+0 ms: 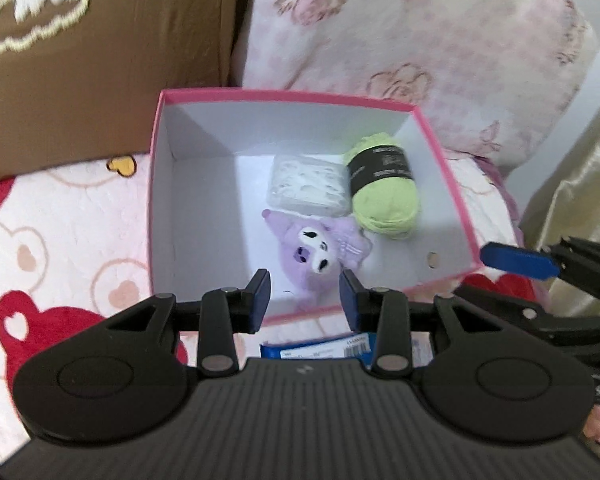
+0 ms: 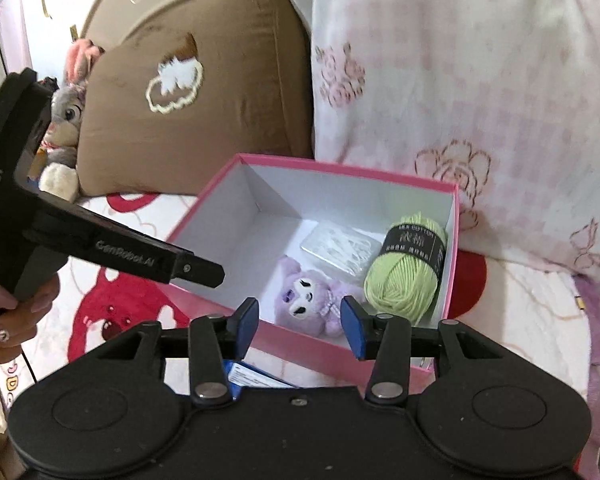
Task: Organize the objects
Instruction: 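Withdraw the left tool from the box toward the orange sponge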
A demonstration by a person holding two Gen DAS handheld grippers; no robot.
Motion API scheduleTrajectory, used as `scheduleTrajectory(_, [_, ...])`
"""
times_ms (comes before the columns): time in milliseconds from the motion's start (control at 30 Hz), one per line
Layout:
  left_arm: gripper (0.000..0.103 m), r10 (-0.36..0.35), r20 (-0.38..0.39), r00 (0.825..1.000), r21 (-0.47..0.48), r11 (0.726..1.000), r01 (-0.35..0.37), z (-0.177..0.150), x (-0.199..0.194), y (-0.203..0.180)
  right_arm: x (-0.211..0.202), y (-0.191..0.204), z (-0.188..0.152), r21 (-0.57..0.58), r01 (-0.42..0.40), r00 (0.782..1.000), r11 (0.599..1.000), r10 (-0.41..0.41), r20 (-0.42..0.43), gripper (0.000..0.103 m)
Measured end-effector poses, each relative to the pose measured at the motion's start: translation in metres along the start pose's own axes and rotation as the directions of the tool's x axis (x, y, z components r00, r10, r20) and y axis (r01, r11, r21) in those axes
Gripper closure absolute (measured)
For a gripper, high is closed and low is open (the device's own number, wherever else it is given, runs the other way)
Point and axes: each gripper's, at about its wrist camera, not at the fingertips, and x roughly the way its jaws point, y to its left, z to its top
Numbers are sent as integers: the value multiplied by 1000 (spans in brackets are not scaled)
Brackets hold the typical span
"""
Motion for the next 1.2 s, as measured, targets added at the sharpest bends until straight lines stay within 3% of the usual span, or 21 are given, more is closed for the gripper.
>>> scheduleTrajectory(133, [64,-22,25,999,41,999,21,-7,-32,-9,-15,11,1,-28,-32,999,999,32,16,42])
scheduleTrajectory(300, [60,-13,39,999,105,994,9,-21,-66,-23,-24,22,2,-40,-13,1000,999,14,23,37])
scheduleTrajectory(400, [55,-20,37,999,121,993,16,-31,-84,-26,-36,27,0,-37,0,999,999,1,45,30])
scheduleTrajectory(533, [39,-37,36,999,165,986,30,-42,-106,-32,-49,32,-12,-49,18,999,999,-16,35,30])
scheduleTrajectory(633, [36,-51,40,998,183,982,43,-52,-123,-35,-61,33,-21,-37,40,999,998,-39,22,29])
scheduleTrajectory(867, [24,-76,31,997,205,976,68,-71,-146,-38,-93,51,-34,-84,63,998,994,-62,25,12])
scheduleTrajectory(967, [21,-83,11,997,195,978,79,-79,-151,-36,-100,57,-40,-93,89,996,992,-89,12,11])
scheduleTrajectory(1200, [14,-134,-42,990,145,980,139,-99,-152,-23,-114,83,-61,-166,61,997,984,-67,-31,11])
